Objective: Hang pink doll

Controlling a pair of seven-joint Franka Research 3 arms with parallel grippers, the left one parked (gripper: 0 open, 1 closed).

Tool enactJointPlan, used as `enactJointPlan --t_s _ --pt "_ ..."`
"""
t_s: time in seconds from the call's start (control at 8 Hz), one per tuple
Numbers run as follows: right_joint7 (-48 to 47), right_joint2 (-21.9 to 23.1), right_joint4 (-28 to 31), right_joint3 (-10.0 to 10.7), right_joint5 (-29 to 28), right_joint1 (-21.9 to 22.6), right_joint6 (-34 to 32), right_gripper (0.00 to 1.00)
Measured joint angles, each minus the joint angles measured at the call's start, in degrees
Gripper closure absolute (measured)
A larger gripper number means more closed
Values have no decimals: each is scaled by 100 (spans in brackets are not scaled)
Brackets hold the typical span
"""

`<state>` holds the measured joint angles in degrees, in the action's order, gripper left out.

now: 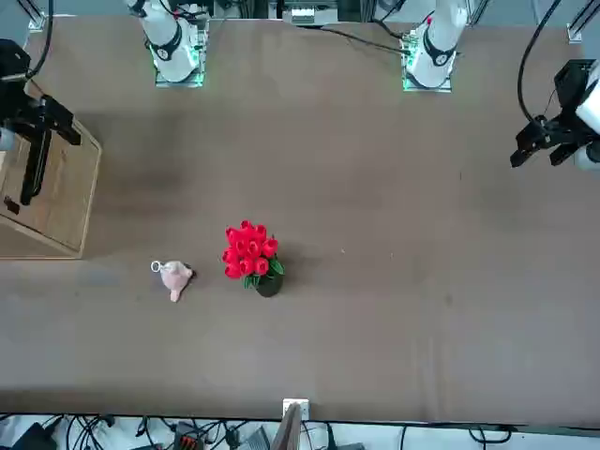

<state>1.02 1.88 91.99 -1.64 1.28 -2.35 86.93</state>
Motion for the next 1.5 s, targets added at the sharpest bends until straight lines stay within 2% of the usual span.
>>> enactJointPlan --t_s 0.88,1.0,1.25,1.5 --pt "0 0 0 -2 0 4 -79 0" --pt "0 -1 -1 -4 0 4 -242 0" --pt "-30 -71 24 -2 0 2 -995 0" --pt "-179 -511 61 8 0 -1 -1143 0"
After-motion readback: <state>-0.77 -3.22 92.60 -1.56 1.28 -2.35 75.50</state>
